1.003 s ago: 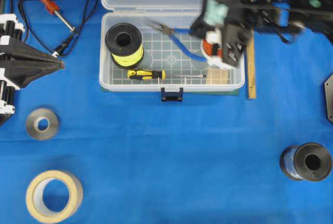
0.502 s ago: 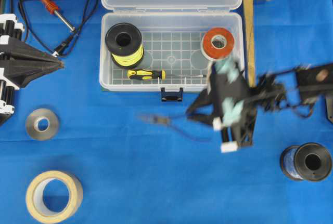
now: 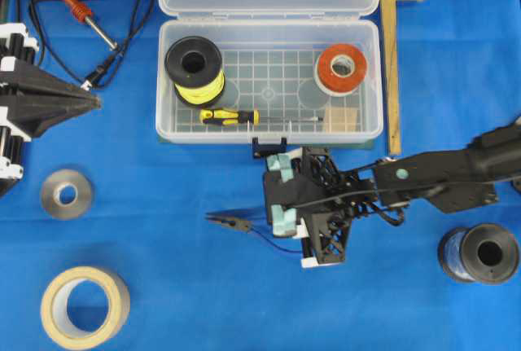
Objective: Pick the nipper from the toolbox among several items.
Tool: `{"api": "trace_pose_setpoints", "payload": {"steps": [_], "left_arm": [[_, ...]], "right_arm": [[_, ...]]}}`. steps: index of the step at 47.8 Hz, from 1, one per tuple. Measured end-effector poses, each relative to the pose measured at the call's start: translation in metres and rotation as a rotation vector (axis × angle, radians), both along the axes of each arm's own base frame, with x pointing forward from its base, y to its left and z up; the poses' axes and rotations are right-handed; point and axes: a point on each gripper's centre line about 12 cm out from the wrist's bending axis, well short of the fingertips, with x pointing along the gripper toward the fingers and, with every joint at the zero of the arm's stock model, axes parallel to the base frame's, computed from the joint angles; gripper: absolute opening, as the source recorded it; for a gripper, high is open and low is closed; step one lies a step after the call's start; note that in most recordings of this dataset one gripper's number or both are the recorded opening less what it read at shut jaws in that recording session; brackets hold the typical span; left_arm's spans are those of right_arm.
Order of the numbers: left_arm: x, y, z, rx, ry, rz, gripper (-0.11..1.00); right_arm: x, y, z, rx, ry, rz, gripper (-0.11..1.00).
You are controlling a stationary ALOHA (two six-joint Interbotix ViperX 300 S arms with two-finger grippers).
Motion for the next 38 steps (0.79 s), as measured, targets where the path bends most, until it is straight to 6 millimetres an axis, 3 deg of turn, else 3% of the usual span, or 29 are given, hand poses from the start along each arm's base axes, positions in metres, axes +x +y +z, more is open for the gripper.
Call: {"api": "trace_pose_setpoints", "payload": {"steps": [8,17,19,24,27,30,38], "left_arm": [[0.000,0.000,0.000,-0.001,-0.002,-0.001,0.00],[0.000,0.000,0.000,-0.001,-0.002,-0.001,0.00],[0.000,0.000,0.001,-0.001,-0.003,0.000,0.00],[0.000,0.000,0.000,-0.003,-0.002,-0.001,0.00],[0.000,0.000,0.000,-0.003,0.000,-0.001,0.00],[0.000,0.000,0.000,-0.003,0.000,-0.001,0.00],[0.000,0.000,-0.001,-0.008,0.005,-0.002,0.00]], "right_arm": [[0.002,0.001,-0.015,0.007,0.036,-0.016,0.13],[0.003,0.002,-0.017,0.007,0.048,-0.017,0.15],[0.003,0.002,-0.015,0.006,0.053,-0.018,0.23],[0.002,0.001,-0.011,0.000,0.075,-0.020,0.55],[-0.001,0.001,0.002,-0.003,0.076,-0.017,0.73],[-0.005,-0.001,0.021,-0.003,0.057,-0.016,0.83],[-0.028,-0.008,0.083,-0.029,-0.038,0.007,0.77]]}}
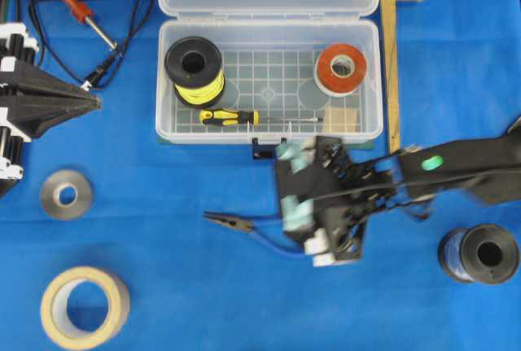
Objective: Pick the nipper from the toolbox among several items.
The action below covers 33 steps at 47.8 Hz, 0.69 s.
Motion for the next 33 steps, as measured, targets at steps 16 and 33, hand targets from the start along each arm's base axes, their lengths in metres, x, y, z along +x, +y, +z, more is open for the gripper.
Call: {"api": "trace_pose_setpoints", "payload": {"steps": [16,33], "left_arm": [[-0.001,0.000,0.000,-0.021,0.000,-0.001,0.00],[-0.002,0.000,0.002,-0.023,-0.006,-0.001,0.00]], "right_arm": [[-0.093,-0.036,0.056,-0.024,-0.235,-0.017,0.77],[-0.178,-0.059,0.035,0.009,-0.465,-0.059,0.77]]}}
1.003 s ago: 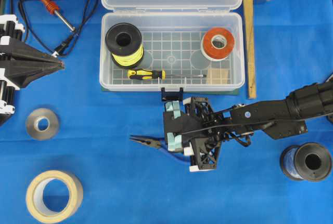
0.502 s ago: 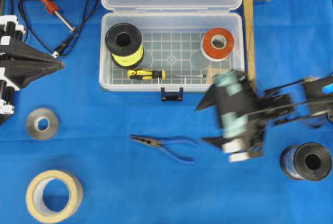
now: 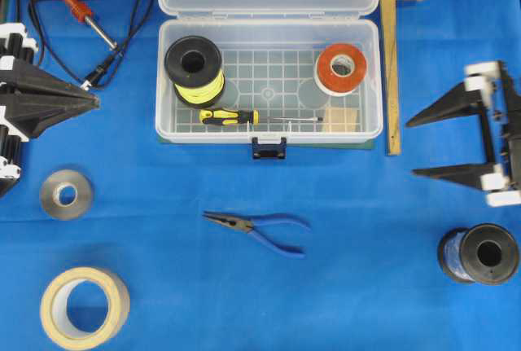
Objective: Pick the nipper from the toolbox among several items.
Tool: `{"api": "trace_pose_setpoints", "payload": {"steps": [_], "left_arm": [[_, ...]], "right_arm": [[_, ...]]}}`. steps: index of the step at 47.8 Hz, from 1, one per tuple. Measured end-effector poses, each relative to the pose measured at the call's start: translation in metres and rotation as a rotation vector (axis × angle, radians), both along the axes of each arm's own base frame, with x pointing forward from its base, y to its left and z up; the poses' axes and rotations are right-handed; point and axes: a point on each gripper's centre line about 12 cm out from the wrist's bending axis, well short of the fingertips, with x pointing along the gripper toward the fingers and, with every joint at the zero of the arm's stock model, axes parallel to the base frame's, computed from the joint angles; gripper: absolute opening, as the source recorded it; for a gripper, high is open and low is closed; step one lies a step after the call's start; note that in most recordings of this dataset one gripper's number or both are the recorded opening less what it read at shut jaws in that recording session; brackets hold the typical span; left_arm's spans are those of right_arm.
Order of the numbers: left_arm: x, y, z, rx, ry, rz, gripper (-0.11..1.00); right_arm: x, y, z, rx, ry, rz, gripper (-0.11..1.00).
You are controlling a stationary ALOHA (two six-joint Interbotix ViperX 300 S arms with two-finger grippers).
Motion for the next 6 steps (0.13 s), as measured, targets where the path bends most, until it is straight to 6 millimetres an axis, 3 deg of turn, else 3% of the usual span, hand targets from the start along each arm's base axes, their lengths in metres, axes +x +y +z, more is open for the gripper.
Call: {"api": "trace_pose_setpoints", "payload": {"steps": [6], "left_arm": [[0.000,0.000,0.000,-0.002,0.000,0.000,0.00]], "right_arm": [[-0.013,-0.005,-0.016,0.003,-0.018,-0.016,0.77]]}}
